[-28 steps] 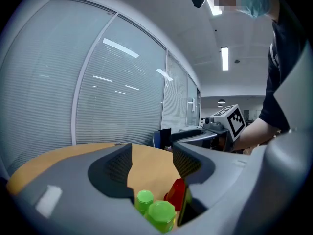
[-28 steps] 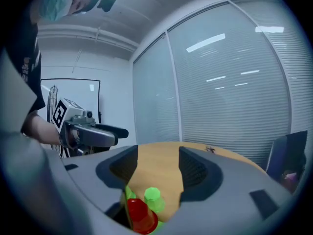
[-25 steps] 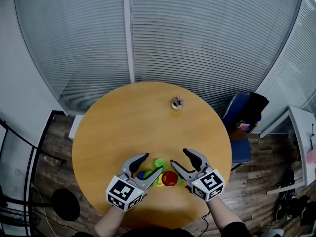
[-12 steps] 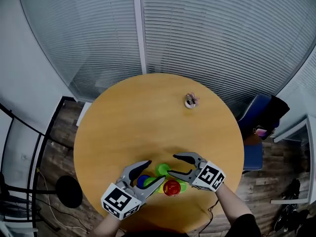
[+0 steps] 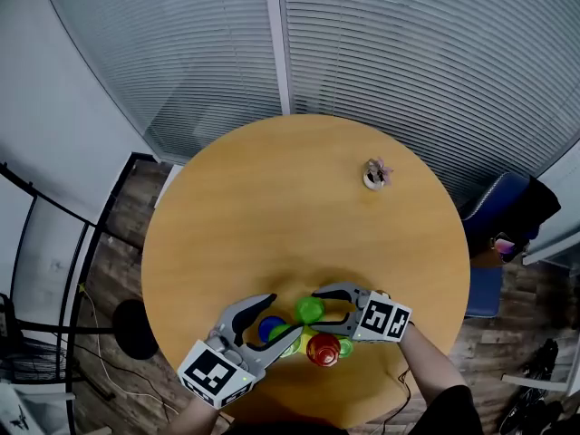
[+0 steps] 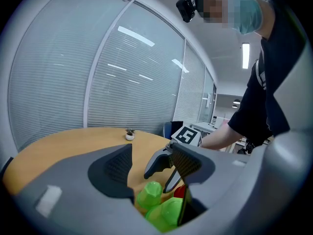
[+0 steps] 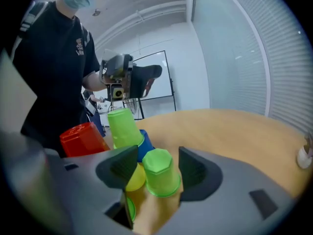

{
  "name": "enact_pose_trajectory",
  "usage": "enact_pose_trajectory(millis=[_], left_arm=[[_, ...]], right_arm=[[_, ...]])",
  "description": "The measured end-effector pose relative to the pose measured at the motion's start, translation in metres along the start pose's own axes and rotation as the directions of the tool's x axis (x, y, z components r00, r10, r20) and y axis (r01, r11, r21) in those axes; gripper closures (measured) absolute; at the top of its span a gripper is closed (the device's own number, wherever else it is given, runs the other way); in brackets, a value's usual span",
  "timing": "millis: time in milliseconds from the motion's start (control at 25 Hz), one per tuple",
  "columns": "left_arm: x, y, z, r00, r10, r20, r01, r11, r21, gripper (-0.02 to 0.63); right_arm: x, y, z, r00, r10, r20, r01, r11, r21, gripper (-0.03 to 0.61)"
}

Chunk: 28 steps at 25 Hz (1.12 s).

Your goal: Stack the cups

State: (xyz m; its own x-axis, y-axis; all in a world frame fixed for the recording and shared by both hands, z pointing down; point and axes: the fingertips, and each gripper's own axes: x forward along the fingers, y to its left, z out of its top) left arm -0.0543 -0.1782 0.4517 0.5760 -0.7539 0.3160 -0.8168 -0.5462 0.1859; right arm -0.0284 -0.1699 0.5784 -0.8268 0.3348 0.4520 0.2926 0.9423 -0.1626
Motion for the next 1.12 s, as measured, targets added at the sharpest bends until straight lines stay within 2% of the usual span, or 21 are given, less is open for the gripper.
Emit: enact_pose_trajectory(millis=[240,360,480,640,840,1120], left_arm=[[-0.002,0.0,-0.004,0.999,0.02,-0.027,-0.021,0.999,-0.048,0.365],[-0.002,-0.001,-0.006,0.999,0.03,-0.031,-0.031,0.998,-0.059,0.364],[-0.003,0.002,-0.008,0.999,0.037,-0.009,-0.037,0.999,-0.022,0.365],[-0.006,0.003,-0.009,0.999,0.045,-0.008,-0.045,0.999,-0.016,0.365],[-0.009,0.001,-0.006,1.0,0.028,0.002,-0.028,1.0,-0.009,0.365],[-0.011,-0.015,0.001,0.999,-0.031,0.023,0.03,0.999,0.027,0.365]], right_arm=[[0.015,0.005,-0.014,0.998,0.044,-0.051,-0.047,0.997,-0.057,0.341],[0.02,0.002,-0.02,0.998,0.019,-0.054,-0.023,0.998,-0.066,0.341],[0.021,-0.006,-0.02,0.999,-0.021,-0.028,0.02,0.998,-0.06,0.341],[0.019,-0.012,-0.017,0.998,-0.057,-0.017,0.056,0.997,-0.057,0.342],[0.007,-0.019,0.003,0.992,-0.126,0.015,0.126,0.991,-0.038,0.344],[-0.026,-0.013,0.051,0.974,-0.202,0.098,0.204,0.979,-0.007,0.345]])
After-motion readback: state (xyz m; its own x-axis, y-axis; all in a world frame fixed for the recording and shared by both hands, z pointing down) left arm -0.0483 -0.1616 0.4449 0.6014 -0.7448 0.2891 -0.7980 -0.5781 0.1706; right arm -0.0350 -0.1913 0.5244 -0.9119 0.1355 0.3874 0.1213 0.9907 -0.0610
